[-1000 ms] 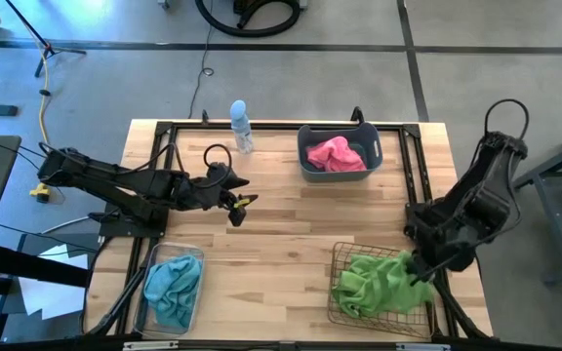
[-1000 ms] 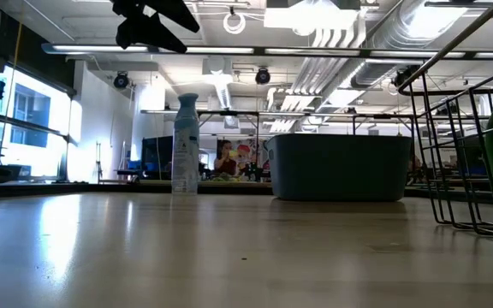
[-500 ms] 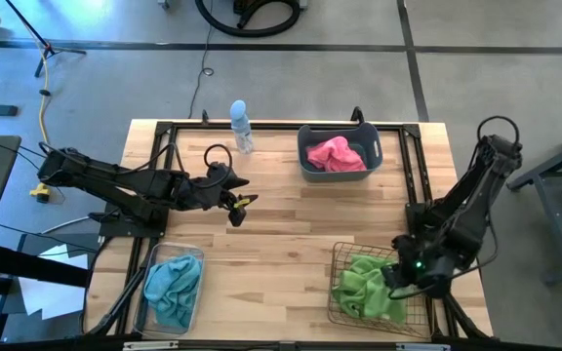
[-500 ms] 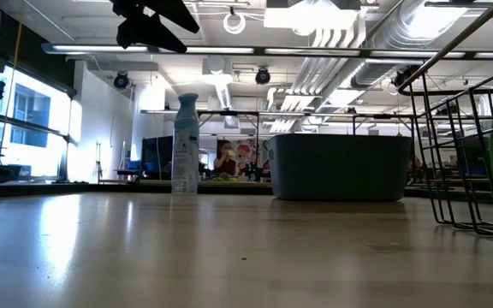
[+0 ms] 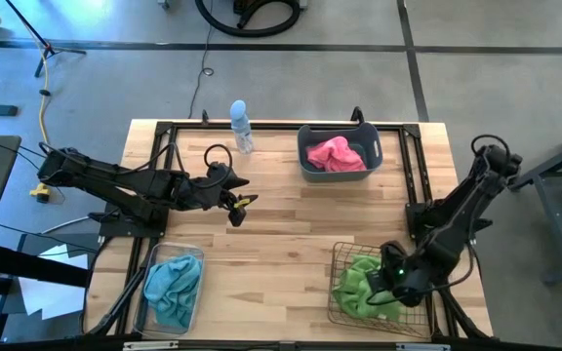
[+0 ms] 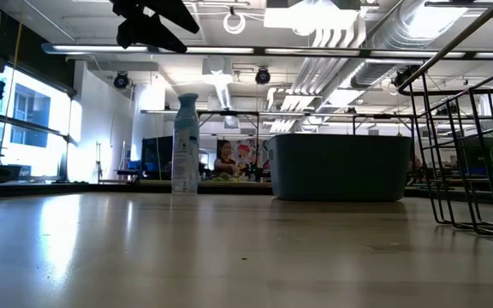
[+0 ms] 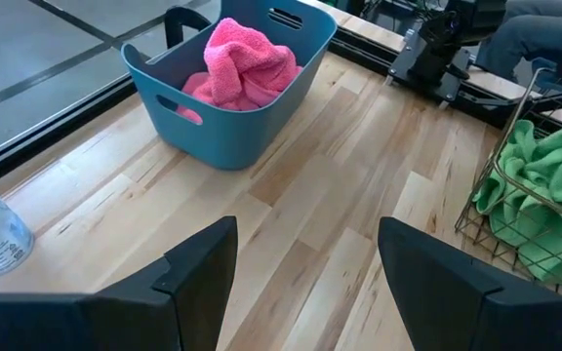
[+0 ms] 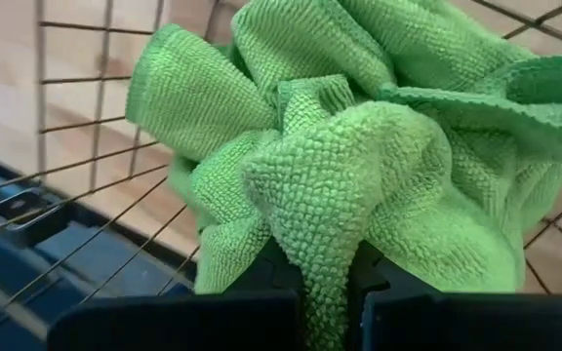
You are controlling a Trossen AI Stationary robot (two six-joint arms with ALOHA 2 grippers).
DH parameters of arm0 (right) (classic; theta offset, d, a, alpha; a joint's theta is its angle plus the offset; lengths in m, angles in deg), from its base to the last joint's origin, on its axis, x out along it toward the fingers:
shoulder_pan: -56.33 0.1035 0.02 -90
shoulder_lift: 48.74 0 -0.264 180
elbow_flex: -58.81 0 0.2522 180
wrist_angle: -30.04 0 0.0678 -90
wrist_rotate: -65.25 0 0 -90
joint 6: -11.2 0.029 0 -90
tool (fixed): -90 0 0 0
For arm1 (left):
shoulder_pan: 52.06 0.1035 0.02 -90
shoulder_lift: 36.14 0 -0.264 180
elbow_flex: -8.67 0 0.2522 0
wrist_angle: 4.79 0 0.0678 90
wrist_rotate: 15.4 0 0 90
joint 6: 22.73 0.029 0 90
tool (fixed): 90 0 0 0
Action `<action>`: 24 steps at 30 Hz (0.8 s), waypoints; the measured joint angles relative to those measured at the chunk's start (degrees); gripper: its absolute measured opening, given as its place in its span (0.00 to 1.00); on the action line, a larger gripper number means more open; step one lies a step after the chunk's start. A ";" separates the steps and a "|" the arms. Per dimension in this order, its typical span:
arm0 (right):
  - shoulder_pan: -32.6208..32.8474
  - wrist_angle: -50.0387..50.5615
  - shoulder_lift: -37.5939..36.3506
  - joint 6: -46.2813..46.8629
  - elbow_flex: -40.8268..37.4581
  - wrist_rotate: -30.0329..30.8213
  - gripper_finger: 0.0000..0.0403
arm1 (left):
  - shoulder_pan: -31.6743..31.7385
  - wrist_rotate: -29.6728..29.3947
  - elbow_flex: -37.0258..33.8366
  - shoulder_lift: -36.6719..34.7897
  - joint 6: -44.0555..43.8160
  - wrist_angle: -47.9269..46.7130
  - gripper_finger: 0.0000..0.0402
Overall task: Sort microfiber towel by color & place in baskets
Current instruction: Put the green microfiber towel into the wire basket
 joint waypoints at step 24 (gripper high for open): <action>-1.80 -1.70 12.93 -1.46 0.11 -1.24 0.19 | 0.02 -0.01 0.02 0.00 0.49 -0.15 0.59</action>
